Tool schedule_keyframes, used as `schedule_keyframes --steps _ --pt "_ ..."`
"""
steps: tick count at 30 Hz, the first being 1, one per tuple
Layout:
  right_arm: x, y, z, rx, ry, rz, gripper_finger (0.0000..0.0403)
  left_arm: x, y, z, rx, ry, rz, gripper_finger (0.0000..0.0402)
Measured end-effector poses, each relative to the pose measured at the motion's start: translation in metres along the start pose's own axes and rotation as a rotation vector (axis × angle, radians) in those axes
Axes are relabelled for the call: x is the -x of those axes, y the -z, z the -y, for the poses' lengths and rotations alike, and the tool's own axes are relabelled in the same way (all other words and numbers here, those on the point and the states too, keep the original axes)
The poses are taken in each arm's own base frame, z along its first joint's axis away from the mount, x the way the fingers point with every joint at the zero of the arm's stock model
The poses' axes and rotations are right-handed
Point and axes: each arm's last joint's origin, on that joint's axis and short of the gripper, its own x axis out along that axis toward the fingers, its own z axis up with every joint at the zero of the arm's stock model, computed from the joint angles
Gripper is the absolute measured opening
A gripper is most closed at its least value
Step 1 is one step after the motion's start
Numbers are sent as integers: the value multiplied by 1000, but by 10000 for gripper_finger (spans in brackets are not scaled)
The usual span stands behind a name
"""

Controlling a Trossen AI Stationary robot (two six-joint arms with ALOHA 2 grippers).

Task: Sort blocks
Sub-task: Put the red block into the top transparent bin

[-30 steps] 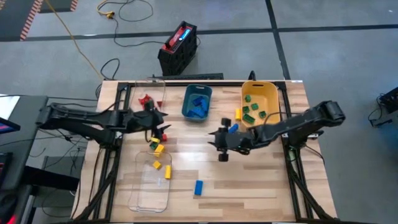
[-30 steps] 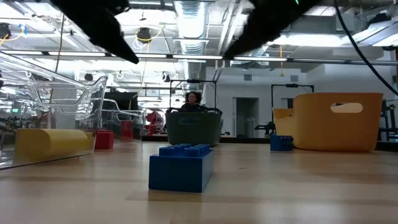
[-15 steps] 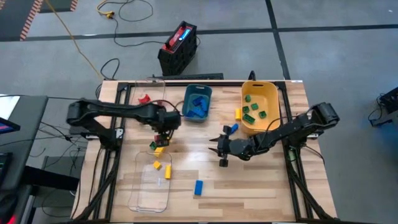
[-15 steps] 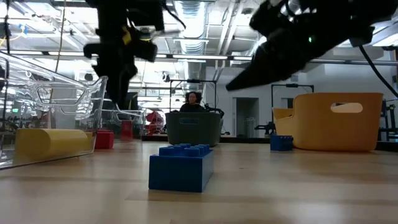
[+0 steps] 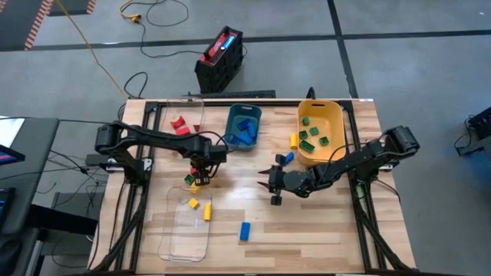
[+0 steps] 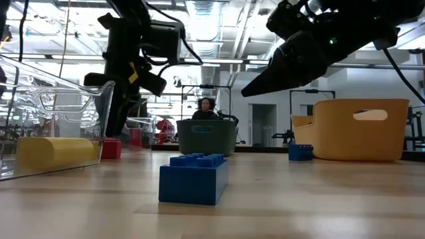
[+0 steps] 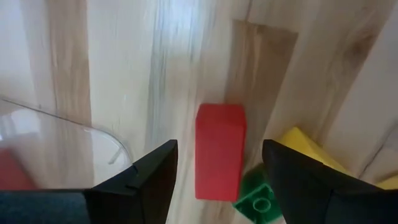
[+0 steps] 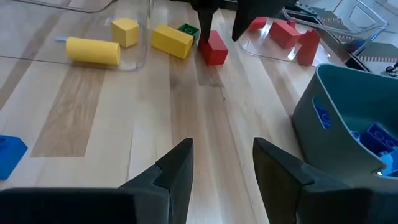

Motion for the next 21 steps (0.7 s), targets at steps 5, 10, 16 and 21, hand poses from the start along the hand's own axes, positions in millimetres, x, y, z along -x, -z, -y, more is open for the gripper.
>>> schedule_keyframes --steps 5,10,16,21 --pt "0 0 0 5 0 0 173 -10 4 3 -7 -31 8 228" --pt "0 -1 0 16 0 5 173 -17 6 3 -14 -39 11 228" --pt "0 -1 0 20 -1 5 173 -24 10 4 -23 -50 13 226" --pt "0 -1 0 25 -1 6 173 -27 8 4 -22 -72 31 188"
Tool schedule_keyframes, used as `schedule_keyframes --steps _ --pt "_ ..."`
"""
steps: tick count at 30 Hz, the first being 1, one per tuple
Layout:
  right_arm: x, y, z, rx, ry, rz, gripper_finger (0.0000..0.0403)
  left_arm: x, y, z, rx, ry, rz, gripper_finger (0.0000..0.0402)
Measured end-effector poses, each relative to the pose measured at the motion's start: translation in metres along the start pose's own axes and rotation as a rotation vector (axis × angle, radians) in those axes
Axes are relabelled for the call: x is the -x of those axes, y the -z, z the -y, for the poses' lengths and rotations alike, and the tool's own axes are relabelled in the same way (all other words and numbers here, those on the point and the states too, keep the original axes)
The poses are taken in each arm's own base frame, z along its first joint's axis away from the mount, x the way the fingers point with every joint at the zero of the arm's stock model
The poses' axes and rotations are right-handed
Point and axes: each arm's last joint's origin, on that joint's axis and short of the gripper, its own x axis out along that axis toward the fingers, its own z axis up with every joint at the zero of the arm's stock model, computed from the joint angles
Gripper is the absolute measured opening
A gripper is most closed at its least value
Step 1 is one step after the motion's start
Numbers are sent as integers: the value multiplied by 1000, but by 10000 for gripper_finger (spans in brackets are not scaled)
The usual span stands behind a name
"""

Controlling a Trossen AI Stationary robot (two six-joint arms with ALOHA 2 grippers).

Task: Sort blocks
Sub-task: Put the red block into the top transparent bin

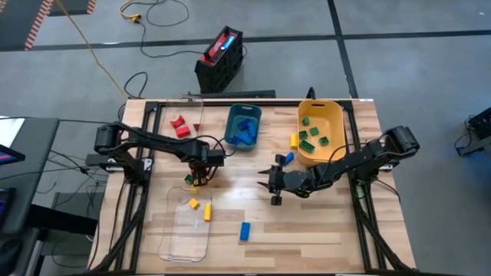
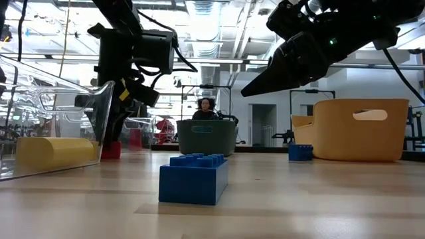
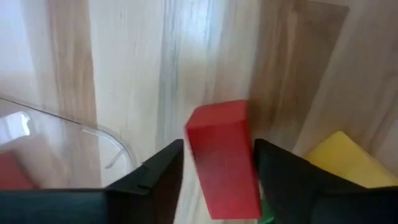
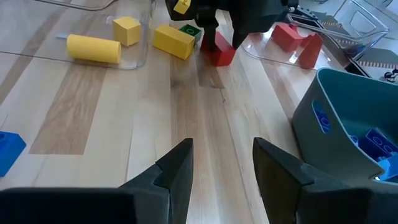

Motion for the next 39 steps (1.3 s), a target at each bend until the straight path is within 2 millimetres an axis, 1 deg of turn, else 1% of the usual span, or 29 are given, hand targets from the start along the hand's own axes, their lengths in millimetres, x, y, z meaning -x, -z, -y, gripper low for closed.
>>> schedule_keyframes --steps 4,6,11,15,19,22,24,27,31,34,37,39 --pt "0 0 0 0 -2 2 173 -1 -1 1 -8 -1 -1 133" --pt "0 0 0 0 -3 2 173 -1 -1 2 -23 4 5 118" --pt "0 0 0 0 -4 2 173 2 -5 6 -36 22 30 118" --pt "0 0 0 0 -4 2 173 9 -11 12 -53 61 56 118" --pt "0 0 0 -6 -4 -1 173 26 -23 16 -63 71 126 118" --pt "0 1 -1 -5 -5 -3 173 43 -27 12 -69 -11 199 118" --pt "0 2 -1 -8 -5 -12 173 56 -25 3 -41 -77 245 118" --pt "0 3 -1 -13 -5 -22 173 77 -16 -17 31 -148 283 118" --pt "0 3 -1 -16 -4 -21 173 104 8 -48 167 -218 329 118" --pt "0 3 -1 -23 -4 -20 173 121 27 -66 253 -237 386 118" --pt "0 2 -1 -25 -4 -16 173 131 45 -84 330 -280 393 118" --pt "-1 2 0 -26 -2 -15 173 131 55 -96 377 -312 340 118"
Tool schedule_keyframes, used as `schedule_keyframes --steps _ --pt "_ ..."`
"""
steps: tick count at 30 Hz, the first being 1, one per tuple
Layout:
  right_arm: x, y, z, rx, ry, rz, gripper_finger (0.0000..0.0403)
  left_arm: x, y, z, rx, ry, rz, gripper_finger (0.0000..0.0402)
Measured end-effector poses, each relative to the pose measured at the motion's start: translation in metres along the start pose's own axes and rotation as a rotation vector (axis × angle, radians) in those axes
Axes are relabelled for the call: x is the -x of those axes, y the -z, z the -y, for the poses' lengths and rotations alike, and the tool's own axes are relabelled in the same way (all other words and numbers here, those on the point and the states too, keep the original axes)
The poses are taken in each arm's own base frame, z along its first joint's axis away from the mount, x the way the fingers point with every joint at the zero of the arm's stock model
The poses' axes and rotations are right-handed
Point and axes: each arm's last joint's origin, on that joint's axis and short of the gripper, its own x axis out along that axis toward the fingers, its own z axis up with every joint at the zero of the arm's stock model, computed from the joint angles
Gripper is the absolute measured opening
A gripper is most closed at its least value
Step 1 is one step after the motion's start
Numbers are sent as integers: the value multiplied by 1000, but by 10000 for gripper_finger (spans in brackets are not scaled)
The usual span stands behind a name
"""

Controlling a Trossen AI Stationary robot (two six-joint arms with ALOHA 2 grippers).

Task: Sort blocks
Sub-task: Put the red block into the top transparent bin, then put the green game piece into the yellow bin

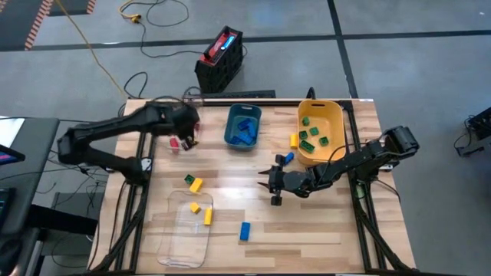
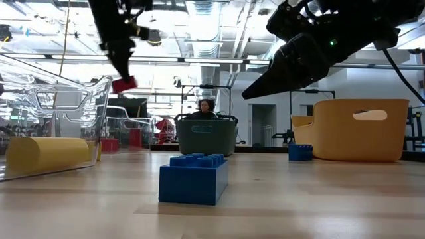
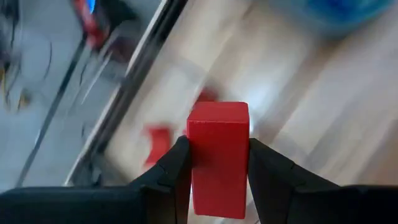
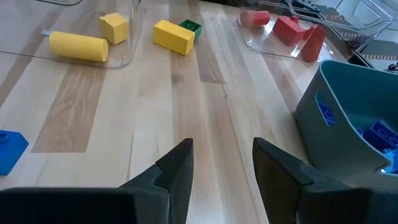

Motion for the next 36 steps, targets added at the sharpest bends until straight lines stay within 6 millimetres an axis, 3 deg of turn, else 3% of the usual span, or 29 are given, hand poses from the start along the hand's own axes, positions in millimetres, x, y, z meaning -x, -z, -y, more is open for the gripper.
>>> schedule_keyframes --steps 4,11,14,21,25,29,32,36 --pt "0 -1 0 -5 0 10 173 -20 13 -19 47 29 -160 119" --pt "0 -1 -1 -5 -5 11 173 -65 39 -19 58 69 -283 124" --pt "0 -1 -1 -4 -5 11 173 -65 40 -18 60 73 -288 146" --pt "0 -1 0 1 -4 10 173 -52 30 -20 53 74 -241 244" --pt "0 -1 0 2 -4 10 173 -40 22 -19 26 80 -211 269" --pt "-1 -1 2 0 1 7 173 -24 14 2 -119 108 -99 267" --pt "-1 0 2 -1 2 -3 173 -7 12 34 -330 134 55 259" --pt "-1 3 2 0 2 -11 173 20 24 78 -652 206 240 251"
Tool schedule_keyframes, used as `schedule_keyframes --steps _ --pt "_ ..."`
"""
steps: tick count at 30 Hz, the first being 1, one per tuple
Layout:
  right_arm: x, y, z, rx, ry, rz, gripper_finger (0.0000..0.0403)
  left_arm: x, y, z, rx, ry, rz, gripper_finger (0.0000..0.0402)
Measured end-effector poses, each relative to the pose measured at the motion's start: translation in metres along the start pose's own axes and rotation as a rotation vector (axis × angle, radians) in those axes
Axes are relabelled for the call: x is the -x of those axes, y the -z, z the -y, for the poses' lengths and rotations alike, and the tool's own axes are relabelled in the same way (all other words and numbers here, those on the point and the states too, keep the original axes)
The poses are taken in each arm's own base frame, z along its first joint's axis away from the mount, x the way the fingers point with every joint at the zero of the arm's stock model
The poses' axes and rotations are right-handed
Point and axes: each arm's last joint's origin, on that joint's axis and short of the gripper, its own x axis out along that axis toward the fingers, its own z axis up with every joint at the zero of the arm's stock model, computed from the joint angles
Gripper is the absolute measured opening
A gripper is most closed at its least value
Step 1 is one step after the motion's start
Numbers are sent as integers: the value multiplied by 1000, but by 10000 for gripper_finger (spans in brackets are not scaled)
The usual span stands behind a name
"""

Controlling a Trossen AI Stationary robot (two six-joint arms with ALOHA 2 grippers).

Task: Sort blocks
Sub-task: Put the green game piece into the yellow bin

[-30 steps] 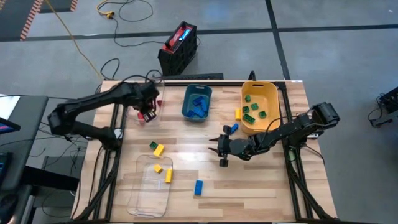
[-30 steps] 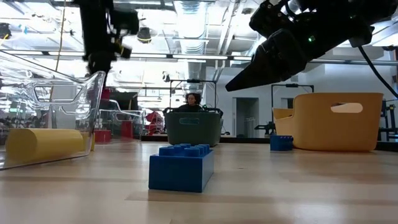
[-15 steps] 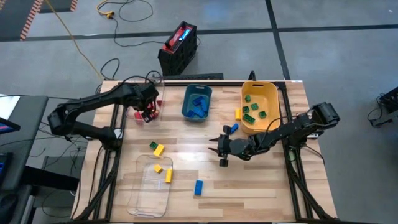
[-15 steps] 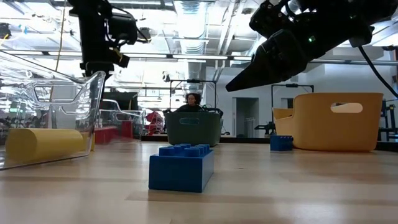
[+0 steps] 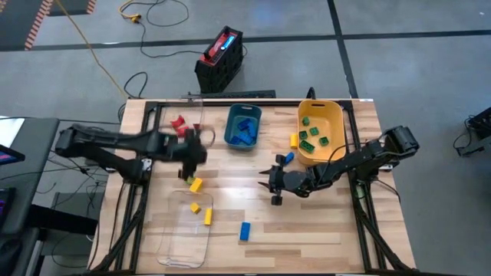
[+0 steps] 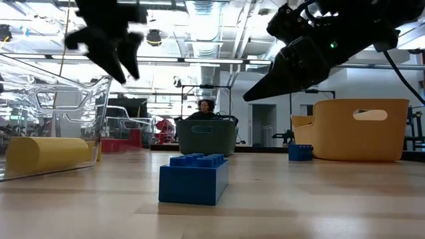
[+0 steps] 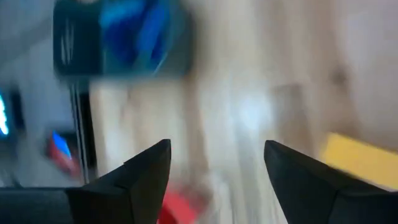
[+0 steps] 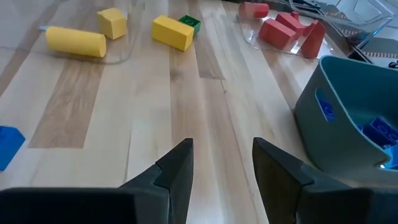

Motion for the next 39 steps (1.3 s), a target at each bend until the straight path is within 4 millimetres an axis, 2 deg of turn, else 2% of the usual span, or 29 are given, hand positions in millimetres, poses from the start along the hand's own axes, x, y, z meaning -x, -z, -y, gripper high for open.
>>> schedule_keyframes --steps 4,7,11,15,21,26,30,35,39 --pt "-1 1 2 -2 5 -3 173 11 -9 31 -151 10 72 249" --pt "-1 1 2 -2 6 -3 173 10 -11 44 -110 47 47 248" --pt "-1 0 1 -5 4 4 173 0 -8 54 -36 126 -55 248" --pt "-1 0 1 -5 4 5 173 -12 -2 62 -43 143 -202 248" --pt "-1 0 2 -3 5 4 173 -24 0 67 -66 232 -310 241" --pt "-1 0 1 -4 3 4 173 -21 13 65 -216 261 -441 220" --pt "0 0 1 -5 3 5 173 -16 22 65 -421 310 -511 207" --pt "1 0 -2 0 -10 7 173 -25 35 72 -746 425 -511 201" --pt "1 0 -3 1 -13 7 173 -35 42 78 -831 412 -491 201"
